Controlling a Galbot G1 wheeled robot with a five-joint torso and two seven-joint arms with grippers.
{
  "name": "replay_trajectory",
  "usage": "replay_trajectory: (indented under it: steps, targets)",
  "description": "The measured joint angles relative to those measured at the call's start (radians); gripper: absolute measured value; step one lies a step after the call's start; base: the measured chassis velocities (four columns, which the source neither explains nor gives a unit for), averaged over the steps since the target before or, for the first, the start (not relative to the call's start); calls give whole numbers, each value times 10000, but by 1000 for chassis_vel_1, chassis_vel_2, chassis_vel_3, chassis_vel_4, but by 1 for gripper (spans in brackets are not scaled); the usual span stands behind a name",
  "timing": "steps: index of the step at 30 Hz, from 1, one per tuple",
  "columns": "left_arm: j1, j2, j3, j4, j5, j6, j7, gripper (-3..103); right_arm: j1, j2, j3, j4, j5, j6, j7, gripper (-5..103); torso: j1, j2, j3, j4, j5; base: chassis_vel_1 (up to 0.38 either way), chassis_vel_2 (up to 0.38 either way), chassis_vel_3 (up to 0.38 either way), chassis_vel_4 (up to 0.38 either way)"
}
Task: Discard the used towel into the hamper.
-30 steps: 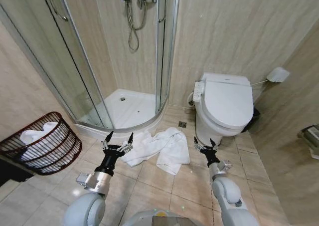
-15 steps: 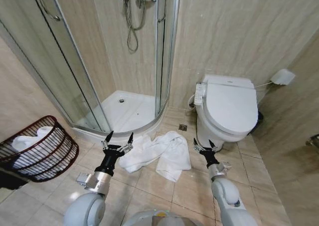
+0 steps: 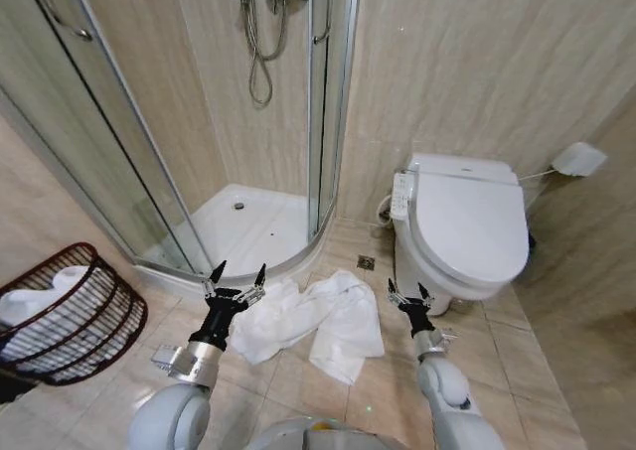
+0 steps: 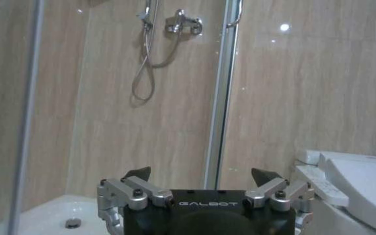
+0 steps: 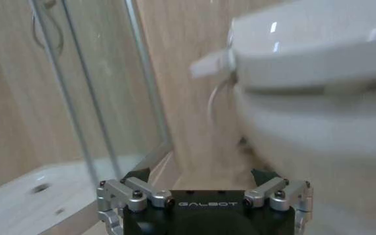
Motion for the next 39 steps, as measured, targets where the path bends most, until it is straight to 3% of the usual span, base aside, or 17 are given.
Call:
replay_trajectory:
  steps: [1, 8, 14, 23, 29, 39]
  targets:
    - [1, 0, 0, 0, 0, 0, 0, 100, -119, -1, -101, 85, 194, -310, -331, 100, -9, -17, -11, -4, -1, 0, 0, 0, 0]
    - [4, 0, 0, 0, 0, 0, 0, 100, -125, -35, -306, -238, 126, -726, -1239, 100, -55, -124, -79, 5, 0, 55, -6, -9, 49]
    - [0, 0, 0, 0, 0, 0, 0, 100, 424, -439, -353, -1684, -647, -1003, -1695, 100, -67, -249, -181, 0, 2, 57, 43, 54, 44]
    - [1, 0, 0, 0, 0, 1, 0, 100, 1536, -406, -551, -3259, -1566, -879, -1383, 100, -121, -412, -291, 2, -1, 74, 81, 89, 81]
    - [1, 0, 0, 0, 0, 0, 0, 100, 2173, -425, -684, -3941, -1660, -928, -1208, 100, -128, -508, -379, 4, 1, 125, 118, 106, 110]
    - [2, 0, -1, 0, 0, 0, 0, 100, 3090, 38, -1240, -5127, -2156, -1393, -592, 100, -134, -659, -531, 7, 0, 113, 118, 124, 116]
